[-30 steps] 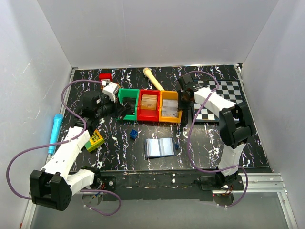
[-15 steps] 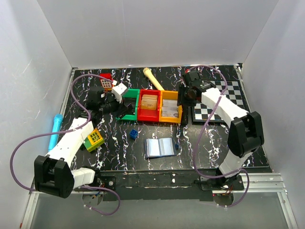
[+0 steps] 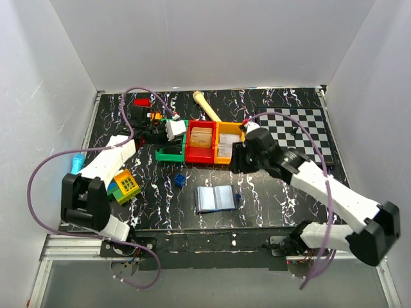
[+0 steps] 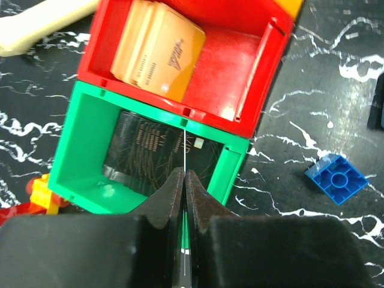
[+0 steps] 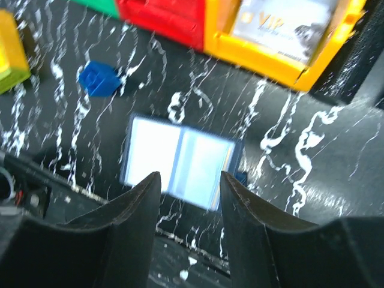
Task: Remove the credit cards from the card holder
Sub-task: Place the credit card in the storage box.
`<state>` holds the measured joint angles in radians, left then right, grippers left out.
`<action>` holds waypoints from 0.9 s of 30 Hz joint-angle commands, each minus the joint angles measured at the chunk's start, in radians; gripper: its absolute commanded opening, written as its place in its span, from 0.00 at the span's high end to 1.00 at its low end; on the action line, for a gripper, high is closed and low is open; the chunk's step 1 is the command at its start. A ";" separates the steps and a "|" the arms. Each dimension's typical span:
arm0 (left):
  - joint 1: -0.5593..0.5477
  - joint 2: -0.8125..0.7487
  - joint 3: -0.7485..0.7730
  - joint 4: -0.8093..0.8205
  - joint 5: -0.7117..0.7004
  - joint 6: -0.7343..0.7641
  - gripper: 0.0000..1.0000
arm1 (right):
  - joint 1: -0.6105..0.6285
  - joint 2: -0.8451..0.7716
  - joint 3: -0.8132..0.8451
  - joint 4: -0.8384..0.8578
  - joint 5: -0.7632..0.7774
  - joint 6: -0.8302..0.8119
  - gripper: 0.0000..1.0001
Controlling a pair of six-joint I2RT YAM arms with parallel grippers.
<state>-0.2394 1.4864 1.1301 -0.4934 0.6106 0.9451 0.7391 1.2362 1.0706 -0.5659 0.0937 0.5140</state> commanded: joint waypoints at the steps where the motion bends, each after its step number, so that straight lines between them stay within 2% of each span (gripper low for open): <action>1: 0.012 0.034 0.043 -0.086 0.063 0.202 1.00 | 0.049 -0.165 -0.119 0.035 -0.038 0.021 0.48; 8: 0.040 0.101 0.095 -0.160 0.136 0.354 1.00 | 0.059 -0.334 -0.233 0.049 -0.133 0.038 0.49; 16: 0.049 0.187 0.117 -0.140 0.118 0.449 1.00 | 0.059 -0.365 -0.255 0.043 -0.138 0.017 0.49; 22: 0.048 0.242 0.148 -0.106 0.109 0.458 1.00 | 0.060 -0.348 -0.258 0.052 -0.138 0.009 0.49; 27: 0.049 0.296 0.194 -0.160 0.106 0.481 1.00 | 0.060 -0.337 -0.261 0.058 -0.135 0.008 0.49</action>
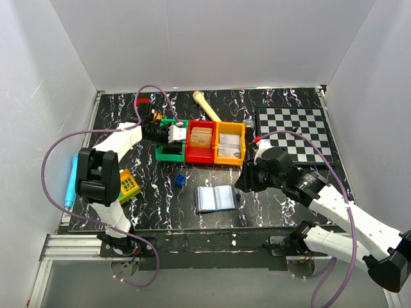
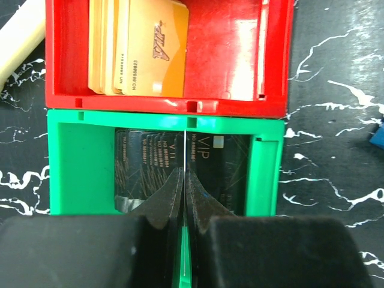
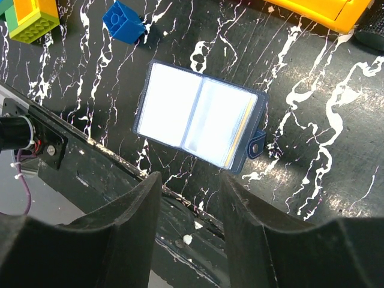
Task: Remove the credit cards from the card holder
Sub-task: Place the credit card in the storage box.
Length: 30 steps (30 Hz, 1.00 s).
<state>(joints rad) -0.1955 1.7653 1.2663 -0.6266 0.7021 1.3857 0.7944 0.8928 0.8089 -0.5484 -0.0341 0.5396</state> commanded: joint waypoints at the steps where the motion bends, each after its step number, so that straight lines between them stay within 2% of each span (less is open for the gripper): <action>1: 0.004 0.023 0.059 -0.028 0.014 0.042 1.00 | 0.003 0.008 -0.002 0.044 -0.007 -0.020 0.49; 15: 0.004 0.033 0.015 -0.097 0.100 0.023 1.00 | 0.005 0.044 -0.004 0.067 -0.021 -0.026 0.49; 30: 0.004 0.103 0.019 -0.104 0.089 0.006 1.00 | 0.003 0.043 -0.002 0.064 -0.009 -0.032 0.49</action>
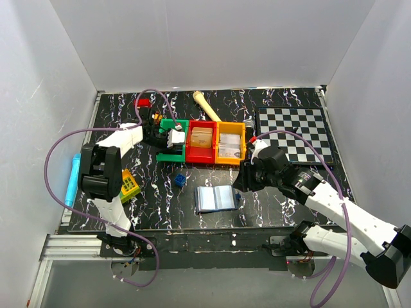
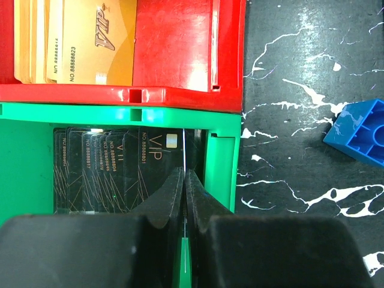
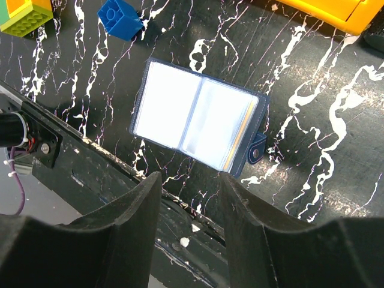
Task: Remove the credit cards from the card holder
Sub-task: Place the credit card in the storage box.
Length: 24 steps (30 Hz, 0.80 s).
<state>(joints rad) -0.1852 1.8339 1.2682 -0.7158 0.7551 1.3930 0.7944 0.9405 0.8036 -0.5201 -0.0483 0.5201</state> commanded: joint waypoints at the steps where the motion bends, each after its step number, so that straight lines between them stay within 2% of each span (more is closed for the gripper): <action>1: -0.005 0.039 0.019 -0.016 0.030 -0.002 1.00 | 0.003 0.000 0.005 0.035 0.005 -0.011 0.49; 14: -0.005 0.090 0.059 0.026 -0.060 -0.029 1.00 | 0.003 0.015 0.014 0.025 0.018 -0.015 0.49; 24: -0.007 0.087 0.068 0.107 -0.191 -0.072 1.00 | 0.003 0.018 0.011 0.025 0.022 -0.017 0.49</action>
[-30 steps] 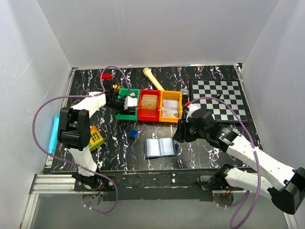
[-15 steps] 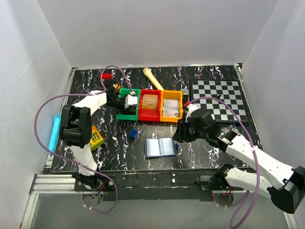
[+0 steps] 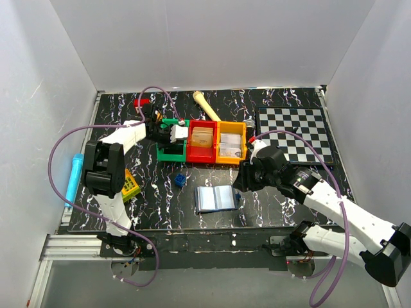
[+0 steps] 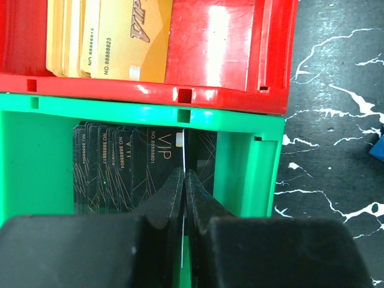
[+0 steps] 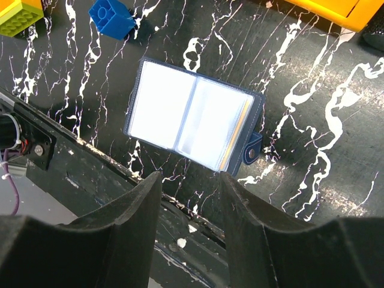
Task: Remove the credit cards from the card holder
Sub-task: Place the credit card in the storage box.
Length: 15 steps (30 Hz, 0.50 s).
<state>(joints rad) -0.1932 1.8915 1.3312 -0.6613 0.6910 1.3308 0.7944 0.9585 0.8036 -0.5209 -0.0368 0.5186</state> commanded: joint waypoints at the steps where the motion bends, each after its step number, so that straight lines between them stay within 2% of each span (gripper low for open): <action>1: 0.001 0.029 0.002 0.058 -0.125 -0.013 1.00 | 0.003 0.000 0.011 0.025 0.012 -0.017 0.49; 15: 0.001 0.037 0.010 0.131 -0.222 -0.064 1.00 | 0.003 0.008 0.009 0.024 0.014 -0.019 0.49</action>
<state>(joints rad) -0.2012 1.8954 1.3327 -0.5674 0.5987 1.2716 0.7944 0.9638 0.8036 -0.5209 -0.0292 0.5163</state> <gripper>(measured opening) 0.012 0.512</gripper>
